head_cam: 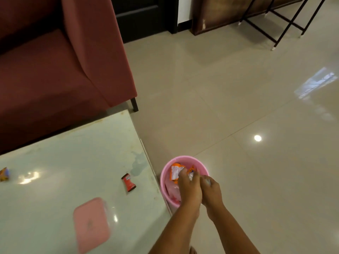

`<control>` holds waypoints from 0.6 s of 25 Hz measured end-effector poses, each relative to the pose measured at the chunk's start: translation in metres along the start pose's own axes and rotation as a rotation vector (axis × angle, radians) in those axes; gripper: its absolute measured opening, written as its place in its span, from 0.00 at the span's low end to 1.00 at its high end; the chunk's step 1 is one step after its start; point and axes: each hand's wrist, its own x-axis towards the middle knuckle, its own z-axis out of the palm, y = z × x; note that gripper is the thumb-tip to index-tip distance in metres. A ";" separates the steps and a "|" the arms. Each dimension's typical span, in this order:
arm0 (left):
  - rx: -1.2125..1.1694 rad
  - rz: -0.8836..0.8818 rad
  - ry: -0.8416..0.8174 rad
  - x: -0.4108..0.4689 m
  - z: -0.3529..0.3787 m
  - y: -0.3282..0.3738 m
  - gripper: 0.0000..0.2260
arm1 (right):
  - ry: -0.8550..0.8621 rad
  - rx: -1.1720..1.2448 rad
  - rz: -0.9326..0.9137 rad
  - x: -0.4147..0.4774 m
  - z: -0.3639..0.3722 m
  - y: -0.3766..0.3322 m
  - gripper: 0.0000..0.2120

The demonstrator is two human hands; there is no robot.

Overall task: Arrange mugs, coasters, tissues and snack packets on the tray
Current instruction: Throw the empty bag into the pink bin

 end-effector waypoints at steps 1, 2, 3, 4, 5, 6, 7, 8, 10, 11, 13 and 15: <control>-0.026 -0.046 0.006 0.013 0.007 -0.013 0.15 | 0.053 -0.113 -0.024 0.023 0.003 0.014 0.12; -0.060 -0.085 0.023 0.025 0.012 -0.025 0.15 | 0.078 -0.212 -0.064 0.042 0.006 0.026 0.11; -0.099 -0.122 0.050 0.034 0.016 -0.036 0.15 | 0.073 -0.278 -0.112 0.058 0.010 0.037 0.10; -0.138 -0.158 0.077 0.043 0.018 -0.045 0.16 | 0.046 -0.311 -0.162 0.071 0.015 0.047 0.08; -0.167 -0.191 0.099 0.052 0.020 -0.055 0.16 | 0.020 -0.350 -0.222 0.085 0.020 0.057 0.09; -0.191 -0.213 0.111 0.059 0.019 -0.062 0.17 | -0.011 -0.431 -0.293 0.098 0.026 0.066 0.16; -0.212 -0.231 0.114 0.065 0.017 -0.068 0.17 | -0.058 -0.589 -0.356 0.109 0.030 0.075 0.25; -0.221 -0.237 0.105 0.071 0.015 -0.075 0.17 | -0.099 -0.827 -0.395 0.120 0.034 0.086 0.32; -0.167 -0.202 0.076 0.079 0.010 -0.083 0.19 | -0.199 -1.281 -0.448 0.138 0.036 0.099 0.38; -0.121 -0.197 0.095 0.084 0.005 -0.089 0.20 | -0.259 -1.392 -0.450 0.142 0.040 0.108 0.38; -0.050 -0.212 0.110 0.084 0.004 -0.089 0.23 | -0.294 -1.448 -0.457 0.144 0.035 0.112 0.37; -0.063 -0.259 0.085 0.072 -0.002 -0.084 0.24 | -0.276 -1.370 -0.478 0.129 0.031 0.105 0.35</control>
